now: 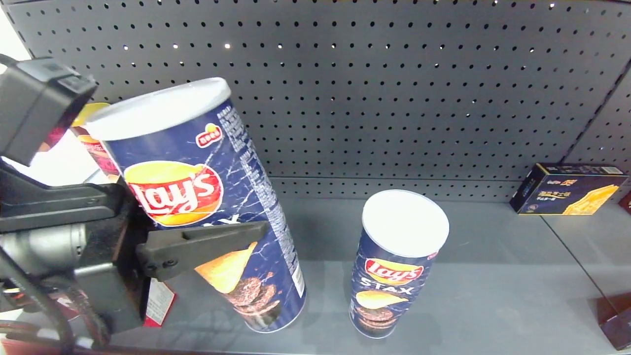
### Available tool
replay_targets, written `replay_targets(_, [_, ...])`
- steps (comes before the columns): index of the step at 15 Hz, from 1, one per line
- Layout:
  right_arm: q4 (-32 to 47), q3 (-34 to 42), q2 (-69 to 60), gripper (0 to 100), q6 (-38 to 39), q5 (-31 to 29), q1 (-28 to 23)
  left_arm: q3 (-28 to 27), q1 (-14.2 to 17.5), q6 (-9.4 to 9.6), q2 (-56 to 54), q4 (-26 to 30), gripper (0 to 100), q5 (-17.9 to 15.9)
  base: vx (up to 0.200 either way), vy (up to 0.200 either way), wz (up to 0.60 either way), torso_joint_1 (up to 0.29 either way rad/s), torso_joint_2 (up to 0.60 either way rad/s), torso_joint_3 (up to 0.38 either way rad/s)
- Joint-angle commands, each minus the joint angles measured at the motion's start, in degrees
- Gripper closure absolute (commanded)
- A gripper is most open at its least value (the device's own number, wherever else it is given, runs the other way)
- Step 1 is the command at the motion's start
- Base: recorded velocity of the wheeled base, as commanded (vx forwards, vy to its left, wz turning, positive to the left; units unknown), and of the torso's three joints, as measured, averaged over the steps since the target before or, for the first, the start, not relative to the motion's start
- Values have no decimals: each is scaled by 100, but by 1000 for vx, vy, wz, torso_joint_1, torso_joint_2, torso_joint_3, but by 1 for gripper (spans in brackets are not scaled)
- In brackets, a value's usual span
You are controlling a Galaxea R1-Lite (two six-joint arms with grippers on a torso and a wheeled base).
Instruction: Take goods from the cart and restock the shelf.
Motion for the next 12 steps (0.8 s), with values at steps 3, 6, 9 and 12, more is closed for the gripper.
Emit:
replay_targets(3, [-2,0,33,0,-2,-1,0,-601,23,992,828,854,100,21,0,0,0,0,0,0])
replay_targets(6, [-2,0,33,0,-2,-1,0,-1208,-38,1212,1382,1161,100,258,0,0,0,0,0,0])
replay_targets(9, [-2,0,33,0,-2,-1,0,-2095,-126,1203,2015,1170,100,302,0,0,0,0,0,0])
replay_targets(12, [-2,0,33,0,-2,-1,0,-2579,-144,1221,2533,1073,100,618,0,0,0,0,0,0])
